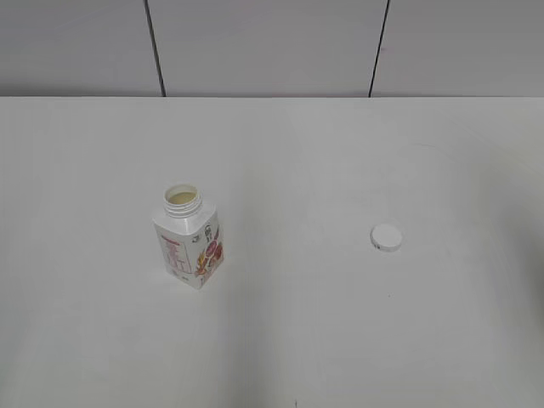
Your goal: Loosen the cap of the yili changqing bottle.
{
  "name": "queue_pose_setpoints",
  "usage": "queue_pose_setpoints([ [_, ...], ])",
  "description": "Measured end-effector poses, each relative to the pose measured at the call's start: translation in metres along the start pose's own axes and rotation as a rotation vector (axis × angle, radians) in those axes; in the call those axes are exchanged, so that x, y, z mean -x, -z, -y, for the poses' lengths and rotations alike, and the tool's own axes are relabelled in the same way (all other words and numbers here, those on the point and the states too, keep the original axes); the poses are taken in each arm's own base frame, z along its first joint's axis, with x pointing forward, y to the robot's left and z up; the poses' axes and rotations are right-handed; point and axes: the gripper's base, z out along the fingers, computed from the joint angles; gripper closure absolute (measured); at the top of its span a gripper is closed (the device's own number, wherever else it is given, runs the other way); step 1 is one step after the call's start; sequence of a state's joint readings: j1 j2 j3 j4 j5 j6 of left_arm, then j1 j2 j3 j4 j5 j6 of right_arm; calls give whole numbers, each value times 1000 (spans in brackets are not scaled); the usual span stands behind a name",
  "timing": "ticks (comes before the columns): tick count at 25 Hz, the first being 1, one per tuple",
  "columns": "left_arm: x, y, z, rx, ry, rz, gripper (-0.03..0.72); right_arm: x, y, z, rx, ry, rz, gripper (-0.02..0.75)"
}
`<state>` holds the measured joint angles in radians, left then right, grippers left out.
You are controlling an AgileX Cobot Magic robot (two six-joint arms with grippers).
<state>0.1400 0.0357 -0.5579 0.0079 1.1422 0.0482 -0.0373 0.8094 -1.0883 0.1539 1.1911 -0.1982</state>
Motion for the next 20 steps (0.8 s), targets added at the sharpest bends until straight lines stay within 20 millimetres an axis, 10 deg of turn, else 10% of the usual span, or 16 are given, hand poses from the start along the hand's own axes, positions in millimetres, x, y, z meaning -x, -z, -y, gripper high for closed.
queue_pose_setpoints([
  [20, -1, -5, 5, -169, -95, 72, 214, -98, -22, -13, 33, -25, -76, 153],
])
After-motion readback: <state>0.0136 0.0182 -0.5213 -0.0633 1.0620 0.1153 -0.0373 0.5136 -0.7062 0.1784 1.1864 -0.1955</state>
